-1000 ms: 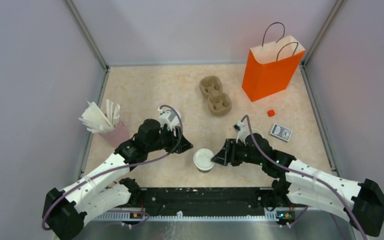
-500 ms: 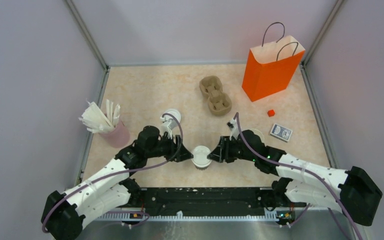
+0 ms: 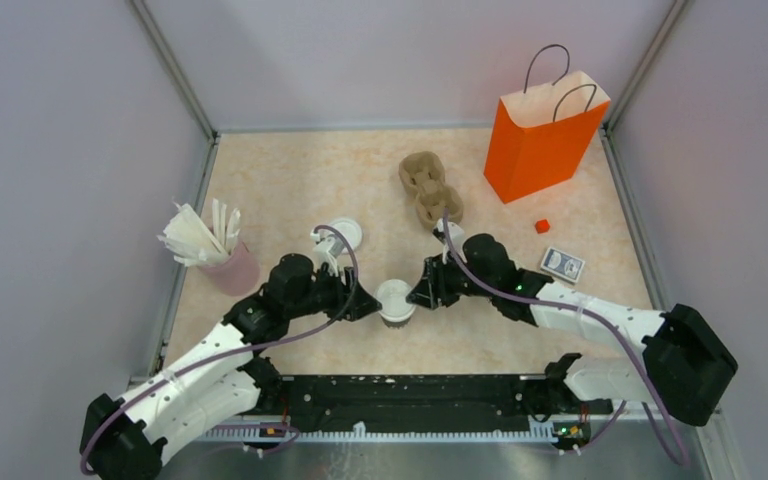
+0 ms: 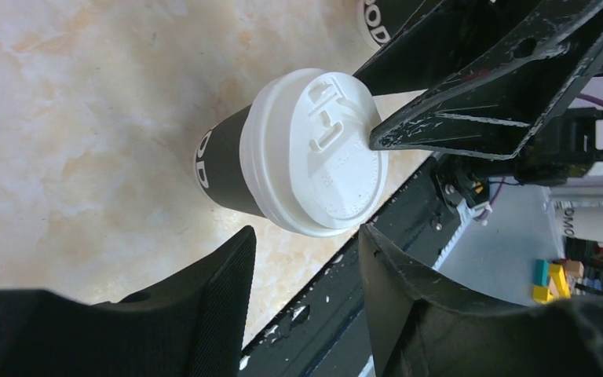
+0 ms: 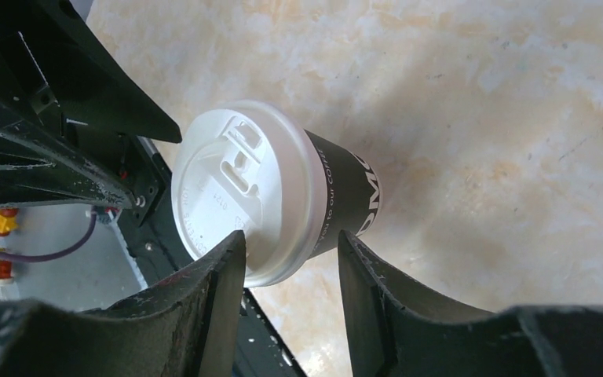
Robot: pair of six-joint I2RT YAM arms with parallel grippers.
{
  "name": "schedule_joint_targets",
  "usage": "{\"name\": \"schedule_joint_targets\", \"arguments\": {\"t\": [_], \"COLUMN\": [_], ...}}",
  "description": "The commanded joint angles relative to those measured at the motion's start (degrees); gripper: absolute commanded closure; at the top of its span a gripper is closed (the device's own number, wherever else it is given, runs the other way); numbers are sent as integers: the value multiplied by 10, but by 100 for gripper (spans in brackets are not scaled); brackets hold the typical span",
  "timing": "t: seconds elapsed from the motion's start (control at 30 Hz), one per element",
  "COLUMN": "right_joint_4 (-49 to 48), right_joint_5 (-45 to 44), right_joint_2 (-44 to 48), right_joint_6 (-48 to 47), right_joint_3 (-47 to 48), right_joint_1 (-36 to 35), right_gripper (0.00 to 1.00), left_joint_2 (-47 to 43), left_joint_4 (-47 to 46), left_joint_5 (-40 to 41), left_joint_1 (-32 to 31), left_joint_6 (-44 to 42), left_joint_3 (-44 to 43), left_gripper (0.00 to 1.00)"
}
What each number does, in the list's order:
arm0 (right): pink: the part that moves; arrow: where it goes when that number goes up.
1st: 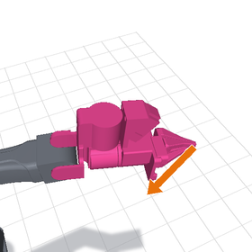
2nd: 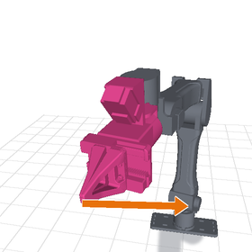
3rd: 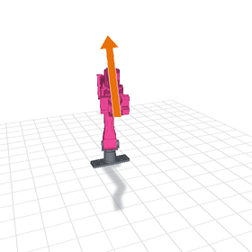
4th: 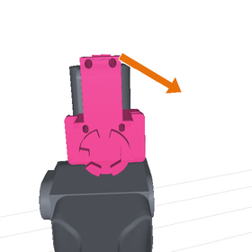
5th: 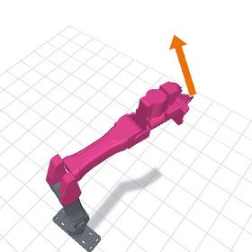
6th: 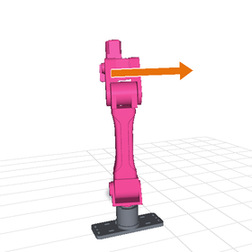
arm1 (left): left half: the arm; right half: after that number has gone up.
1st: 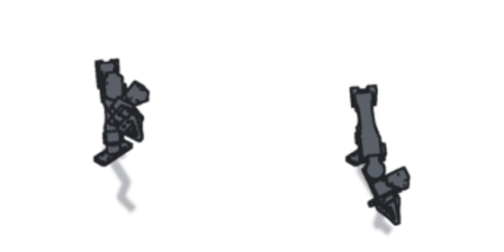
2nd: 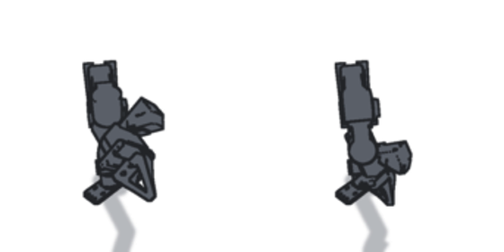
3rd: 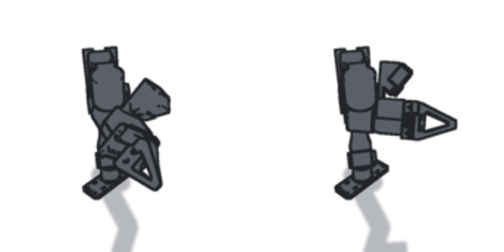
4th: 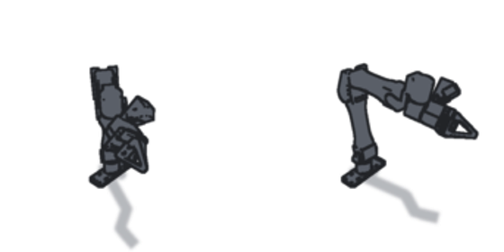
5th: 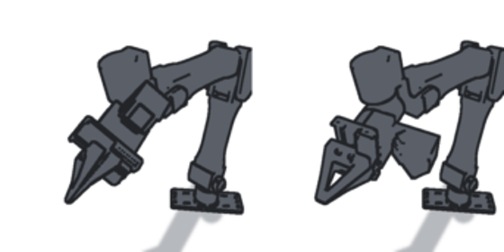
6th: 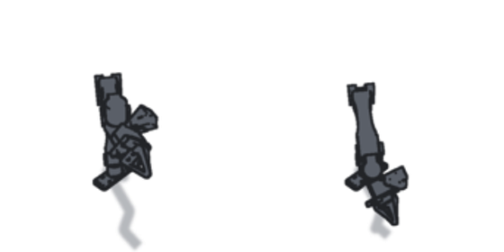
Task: Pack the takeout coffee
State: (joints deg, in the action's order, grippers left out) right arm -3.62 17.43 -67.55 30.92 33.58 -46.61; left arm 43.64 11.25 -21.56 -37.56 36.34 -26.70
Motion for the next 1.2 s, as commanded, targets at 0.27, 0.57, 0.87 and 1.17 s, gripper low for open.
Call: {"name": "schedule_joint_targets", "arguments": {"t": [0.27,0.57,0.87,1.17], "right_joint_4": [35,72,-38,-63], "right_joint_5": [30,-21,60,75], "right_joint_2": [-59,32,31,-29], "right_joint_6": [-96,44,99,99], "right_joint_3": [90,59,12,14], "right_joint_1": [28,28,25,21], "right_gripper": [35,37,48,53], "left_joint_2": [60,98,124,136], "left_joint_4": [30,50,20,5], "left_joint_5": [93,102,77,79], "left_joint_1": [2,8,14,15], "left_joint_6": [-33,-56,-63,-67], "left_joint_3": [-98,-137,-118,-94], "left_gripper": [43,43,48,53]}}
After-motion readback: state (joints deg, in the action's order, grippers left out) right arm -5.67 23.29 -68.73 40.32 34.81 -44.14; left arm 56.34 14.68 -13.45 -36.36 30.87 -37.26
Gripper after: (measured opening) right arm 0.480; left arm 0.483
